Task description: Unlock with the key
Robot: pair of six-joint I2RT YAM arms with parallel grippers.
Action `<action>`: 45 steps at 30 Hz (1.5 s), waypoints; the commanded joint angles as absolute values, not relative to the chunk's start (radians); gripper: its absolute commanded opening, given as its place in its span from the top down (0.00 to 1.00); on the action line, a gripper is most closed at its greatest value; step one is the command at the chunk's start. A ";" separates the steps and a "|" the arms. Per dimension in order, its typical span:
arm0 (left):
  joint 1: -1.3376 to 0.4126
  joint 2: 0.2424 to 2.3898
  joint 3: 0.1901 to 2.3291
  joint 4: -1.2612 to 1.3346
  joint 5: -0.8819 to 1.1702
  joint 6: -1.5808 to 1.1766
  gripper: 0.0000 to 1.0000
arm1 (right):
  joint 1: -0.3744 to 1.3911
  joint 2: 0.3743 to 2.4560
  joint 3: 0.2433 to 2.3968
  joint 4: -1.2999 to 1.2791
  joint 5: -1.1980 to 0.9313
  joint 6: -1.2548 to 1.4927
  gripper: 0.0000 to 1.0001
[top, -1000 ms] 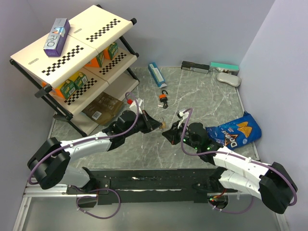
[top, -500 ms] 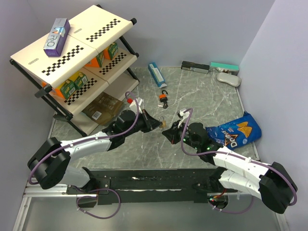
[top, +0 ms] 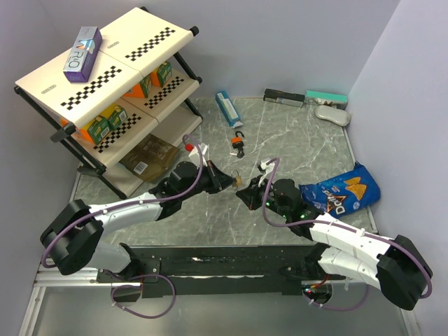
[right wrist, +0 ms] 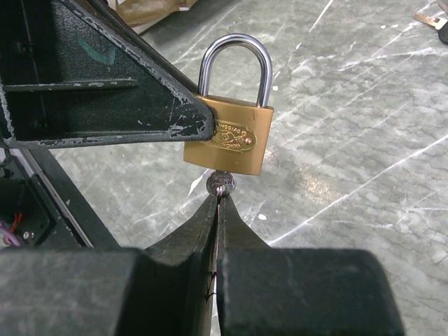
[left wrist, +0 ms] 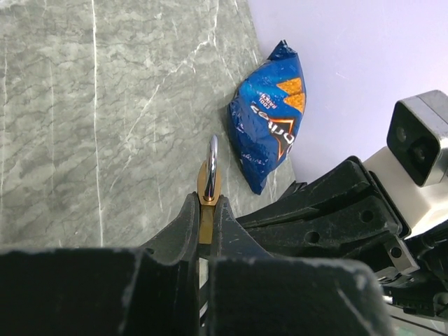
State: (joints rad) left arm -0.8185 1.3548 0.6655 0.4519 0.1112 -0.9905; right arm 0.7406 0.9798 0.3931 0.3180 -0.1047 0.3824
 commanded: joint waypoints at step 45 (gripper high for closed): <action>-0.864 1.416 0.779 0.350 -0.008 -1.075 0.99 | 0.836 0.931 0.551 0.040 0.098 0.278 0.53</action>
State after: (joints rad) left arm -0.8688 1.4166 0.7357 0.3164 -0.0200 -1.0679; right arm 0.8013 0.8997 0.4835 0.0723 0.0044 0.3092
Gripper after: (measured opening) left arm 0.046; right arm 0.476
